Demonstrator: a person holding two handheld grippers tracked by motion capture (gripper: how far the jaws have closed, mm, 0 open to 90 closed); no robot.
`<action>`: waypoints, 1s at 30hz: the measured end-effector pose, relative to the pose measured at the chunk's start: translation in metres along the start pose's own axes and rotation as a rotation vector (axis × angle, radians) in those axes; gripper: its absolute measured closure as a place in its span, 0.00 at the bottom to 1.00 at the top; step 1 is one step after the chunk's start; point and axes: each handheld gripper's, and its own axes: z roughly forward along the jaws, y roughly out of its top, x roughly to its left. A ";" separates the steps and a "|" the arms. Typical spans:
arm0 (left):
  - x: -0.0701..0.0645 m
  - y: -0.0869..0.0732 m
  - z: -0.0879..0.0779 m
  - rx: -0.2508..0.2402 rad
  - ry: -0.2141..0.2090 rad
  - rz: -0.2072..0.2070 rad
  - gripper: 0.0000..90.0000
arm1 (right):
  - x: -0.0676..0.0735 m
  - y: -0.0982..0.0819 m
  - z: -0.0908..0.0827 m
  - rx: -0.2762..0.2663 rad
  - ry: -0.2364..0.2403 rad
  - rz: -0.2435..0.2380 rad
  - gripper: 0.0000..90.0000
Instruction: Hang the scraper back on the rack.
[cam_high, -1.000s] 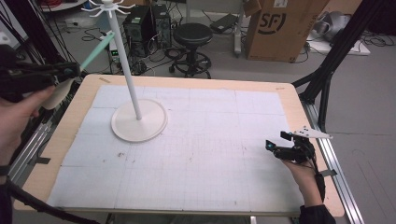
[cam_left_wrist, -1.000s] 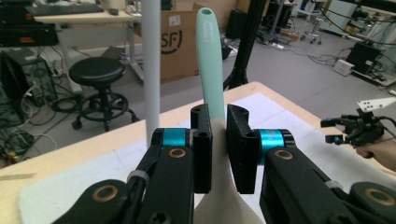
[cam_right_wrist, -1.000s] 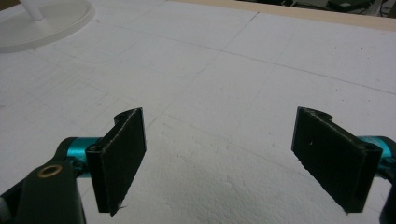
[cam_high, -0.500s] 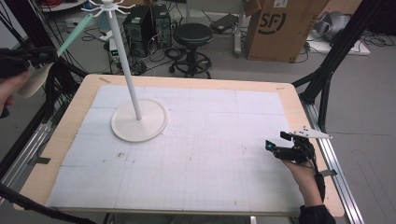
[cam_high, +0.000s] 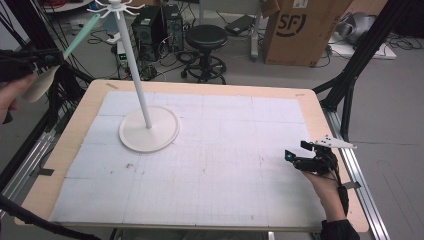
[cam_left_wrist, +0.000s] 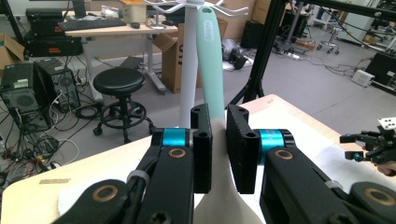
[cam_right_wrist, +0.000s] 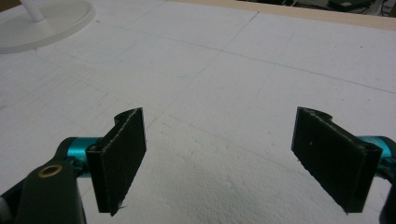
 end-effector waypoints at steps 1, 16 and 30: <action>0.001 0.000 0.000 0.003 0.003 0.001 0.90 | 0.000 0.000 0.000 0.000 0.001 0.002 0.19; 0.006 -0.009 0.021 0.010 -0.001 -0.014 0.90 | 0.000 0.000 0.000 0.001 -0.001 0.006 0.19; -0.009 -0.092 0.046 -0.013 -0.148 0.155 0.33 | 0.000 -0.001 0.001 0.010 -0.002 -0.004 0.19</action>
